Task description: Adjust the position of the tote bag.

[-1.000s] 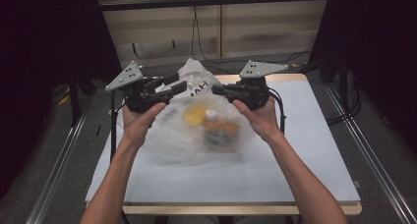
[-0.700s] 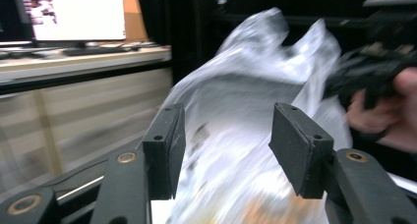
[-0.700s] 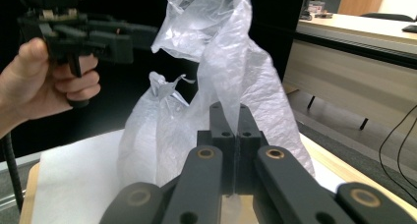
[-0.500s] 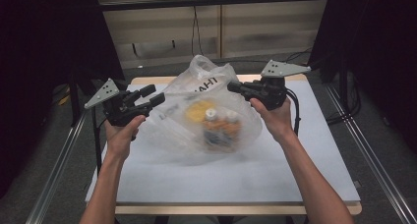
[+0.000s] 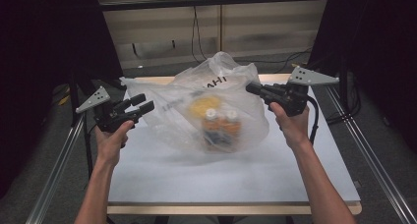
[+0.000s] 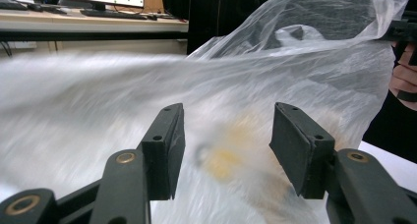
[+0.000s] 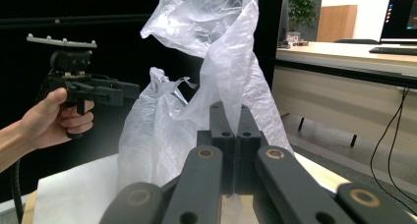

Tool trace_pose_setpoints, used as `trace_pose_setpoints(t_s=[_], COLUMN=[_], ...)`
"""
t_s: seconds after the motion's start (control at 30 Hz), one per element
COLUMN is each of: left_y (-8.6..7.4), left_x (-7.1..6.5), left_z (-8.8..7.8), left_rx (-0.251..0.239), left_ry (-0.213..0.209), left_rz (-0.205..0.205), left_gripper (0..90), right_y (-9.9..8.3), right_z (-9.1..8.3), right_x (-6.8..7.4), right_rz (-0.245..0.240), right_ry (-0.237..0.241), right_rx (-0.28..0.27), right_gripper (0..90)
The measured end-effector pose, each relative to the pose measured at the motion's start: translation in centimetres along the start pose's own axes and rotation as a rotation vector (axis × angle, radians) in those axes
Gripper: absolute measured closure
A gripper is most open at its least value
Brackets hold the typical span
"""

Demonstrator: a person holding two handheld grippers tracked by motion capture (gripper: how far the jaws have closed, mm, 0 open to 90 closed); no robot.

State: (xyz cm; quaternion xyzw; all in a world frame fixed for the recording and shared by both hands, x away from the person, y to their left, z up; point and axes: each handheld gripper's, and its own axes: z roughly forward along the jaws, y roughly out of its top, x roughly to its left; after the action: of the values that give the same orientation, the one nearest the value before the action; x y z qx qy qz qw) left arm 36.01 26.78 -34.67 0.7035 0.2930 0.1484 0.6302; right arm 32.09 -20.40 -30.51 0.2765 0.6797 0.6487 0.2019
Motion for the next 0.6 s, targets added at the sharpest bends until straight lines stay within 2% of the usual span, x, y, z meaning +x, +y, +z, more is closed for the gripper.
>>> trace_pose_setpoints(t_s=[0.07, 0.13, 0.33, 0.4, 0.47, 0.6], left_y=[0.0, -0.1, -0.1, -0.2, -0.2, -0.8], left_x=[-0.1, 0.0, 0.6, 0.9, 1.0, 1.0], left_z=[-0.1, -0.3, -0.8, -0.9, -1.0, 0.1], left_rx=[0.012, 0.017, 0.01, -0.003, 0.001, 0.025], left_ry=[0.036, 0.032, 0.077, 0.071, 0.078, 0.089], left_rz=[0.011, 0.01, 0.01, -0.006, -0.004, -0.003], left_gripper=[44.1, 42.0, 36.3, 33.5, 31.6, 27.5], right_y=[-0.1, -0.1, -0.2, -0.2, -0.3, -0.5], right_z=[-0.4, -0.8, -1.7, -1.9, -2.2, -2.9], right_x=[-0.1, -0.1, -0.3, -0.3, -0.4, -0.7], right_rz=[0.0, -0.001, -0.01, -0.019, -0.023, -0.022], right_ry=[-0.004, -0.004, -0.014, -0.023, -0.035, -0.056], right_rx=[-0.009, -0.015, -0.026, -0.022, -0.011, -0.018], right_gripper=[90.0, 90.0, 90.0, 90.0, 90.0, 90.0])
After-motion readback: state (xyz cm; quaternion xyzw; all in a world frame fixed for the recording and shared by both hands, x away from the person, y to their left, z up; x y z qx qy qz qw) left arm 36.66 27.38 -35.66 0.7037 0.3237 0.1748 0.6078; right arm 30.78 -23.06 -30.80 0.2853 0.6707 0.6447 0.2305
